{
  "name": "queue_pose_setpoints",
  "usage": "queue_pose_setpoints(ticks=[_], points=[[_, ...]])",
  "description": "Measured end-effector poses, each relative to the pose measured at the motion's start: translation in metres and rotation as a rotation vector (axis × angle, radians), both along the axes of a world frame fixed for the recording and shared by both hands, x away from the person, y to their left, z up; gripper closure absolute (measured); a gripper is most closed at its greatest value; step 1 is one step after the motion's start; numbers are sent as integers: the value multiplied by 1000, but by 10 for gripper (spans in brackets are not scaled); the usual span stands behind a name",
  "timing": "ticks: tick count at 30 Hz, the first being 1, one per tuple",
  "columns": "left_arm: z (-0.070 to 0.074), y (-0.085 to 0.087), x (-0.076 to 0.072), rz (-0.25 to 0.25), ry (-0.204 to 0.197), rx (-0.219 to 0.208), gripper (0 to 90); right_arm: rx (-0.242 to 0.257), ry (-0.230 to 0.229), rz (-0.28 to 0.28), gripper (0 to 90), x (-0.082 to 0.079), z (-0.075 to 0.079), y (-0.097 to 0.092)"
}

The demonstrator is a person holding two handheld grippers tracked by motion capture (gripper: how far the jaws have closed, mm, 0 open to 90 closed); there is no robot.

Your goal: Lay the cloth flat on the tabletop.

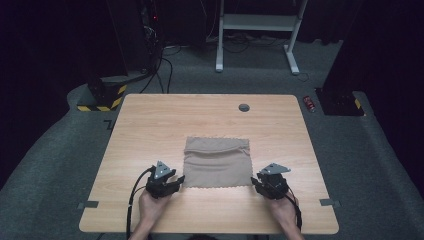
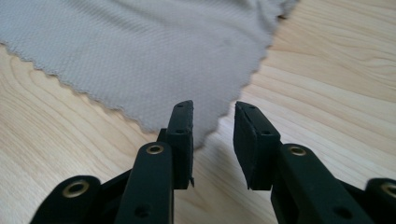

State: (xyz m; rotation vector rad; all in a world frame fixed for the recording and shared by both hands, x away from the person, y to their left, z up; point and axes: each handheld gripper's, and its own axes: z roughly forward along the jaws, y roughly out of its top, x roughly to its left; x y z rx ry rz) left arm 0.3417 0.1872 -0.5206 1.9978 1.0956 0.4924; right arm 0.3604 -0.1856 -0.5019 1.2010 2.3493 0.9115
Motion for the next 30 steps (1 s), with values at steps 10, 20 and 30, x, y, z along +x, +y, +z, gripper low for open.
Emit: queue_pose_setpoints(ticks=[10,20,30], points=[[1,-21,4,-139,37,103,734,-20,2,47,778,2,-11,12],[5,-19,0,-195,97,90,890,-25,-3,83,885,-6,-11,10],[14,-9,-19,-260,139,18,889,-7,-6,125,888,-26,-3,4]])
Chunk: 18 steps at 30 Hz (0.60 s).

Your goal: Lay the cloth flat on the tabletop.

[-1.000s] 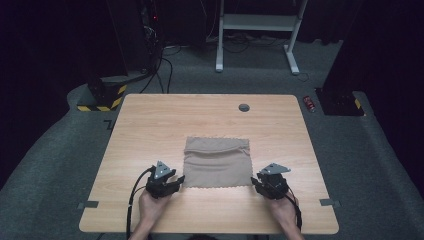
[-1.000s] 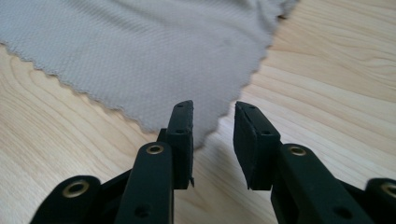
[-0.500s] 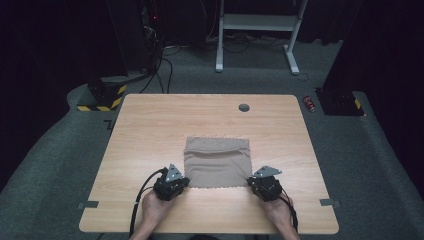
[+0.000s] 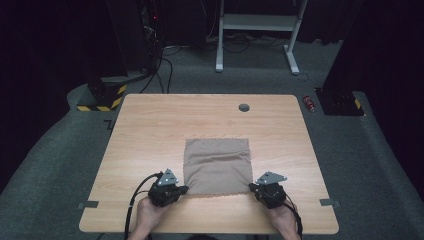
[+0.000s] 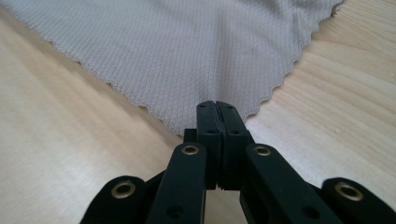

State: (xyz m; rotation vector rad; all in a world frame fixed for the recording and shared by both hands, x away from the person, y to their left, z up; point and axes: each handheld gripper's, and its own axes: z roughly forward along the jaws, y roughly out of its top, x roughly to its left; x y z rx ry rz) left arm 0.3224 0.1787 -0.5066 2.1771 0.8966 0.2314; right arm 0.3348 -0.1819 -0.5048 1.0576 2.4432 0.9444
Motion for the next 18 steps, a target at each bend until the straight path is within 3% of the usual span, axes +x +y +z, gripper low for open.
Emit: queue_pose_setpoints(ticks=[5,10,12,18], points=[[-6,-3,-6,-17,20,59,881,-11,9,23,888,-12,-4,1],[-4,2,-7,-6,29,49,865,6,18,30,887,-18,-6,0],[-2,2,-6,3,23,49,839,-4,2,39,879,-20,-3,1],[9,-1,1,-1,7,28,815,17,-21,10,829,-14,5,-2]])
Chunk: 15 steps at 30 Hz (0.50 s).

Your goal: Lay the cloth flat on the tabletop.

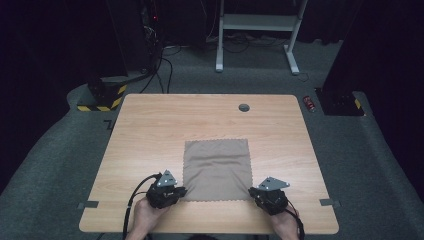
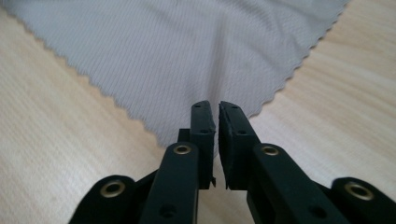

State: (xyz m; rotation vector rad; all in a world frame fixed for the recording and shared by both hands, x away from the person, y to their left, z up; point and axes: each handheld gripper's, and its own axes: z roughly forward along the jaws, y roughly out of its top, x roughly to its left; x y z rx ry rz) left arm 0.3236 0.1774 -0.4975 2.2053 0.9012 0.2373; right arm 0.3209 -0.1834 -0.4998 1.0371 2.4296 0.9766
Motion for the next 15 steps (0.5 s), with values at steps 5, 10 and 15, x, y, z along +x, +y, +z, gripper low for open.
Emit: queue_pose_setpoints(ticks=[5,10,15], points=[[9,-16,20,1,-34,2,786,21,-35,0,811,10,12,8],[3,-32,54,70,-33,-6,641,63,-7,-29,813,50,4,27],[-1,-42,84,169,-32,-6,568,62,-6,-57,805,83,-2,47]])
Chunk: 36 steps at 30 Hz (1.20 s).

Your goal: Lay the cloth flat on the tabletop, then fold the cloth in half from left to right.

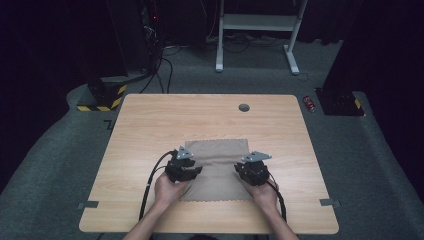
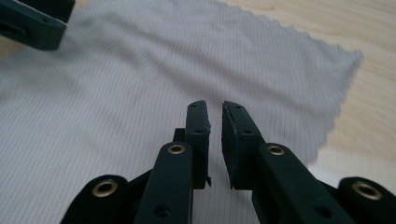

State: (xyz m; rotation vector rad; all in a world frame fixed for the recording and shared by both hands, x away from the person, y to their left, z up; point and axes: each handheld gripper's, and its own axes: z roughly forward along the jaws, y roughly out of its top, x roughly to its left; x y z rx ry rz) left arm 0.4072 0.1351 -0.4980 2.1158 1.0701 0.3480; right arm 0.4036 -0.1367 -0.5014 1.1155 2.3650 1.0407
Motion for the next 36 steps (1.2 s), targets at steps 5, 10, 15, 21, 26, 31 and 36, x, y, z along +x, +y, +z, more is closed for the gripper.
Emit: queue_pose_setpoints(ticks=[5,10,15,21,26,31,36], points=[[-6,-5,20,45,6,9,555,2,7,-38,794,23,-2,11],[-14,-2,24,54,22,68,537,-40,36,-63,781,29,-11,5],[-14,4,25,56,13,99,531,-41,40,-85,765,29,-14,-8],[-15,6,29,62,4,98,509,-49,26,-92,722,26,-15,-21],[-16,10,34,75,-5,90,495,-51,20,-81,686,26,-15,-20],[-18,12,38,81,-28,76,497,-48,19,-82,686,30,-16,-22],[-18,12,42,81,-23,79,498,-67,30,-90,648,36,-14,-21]])
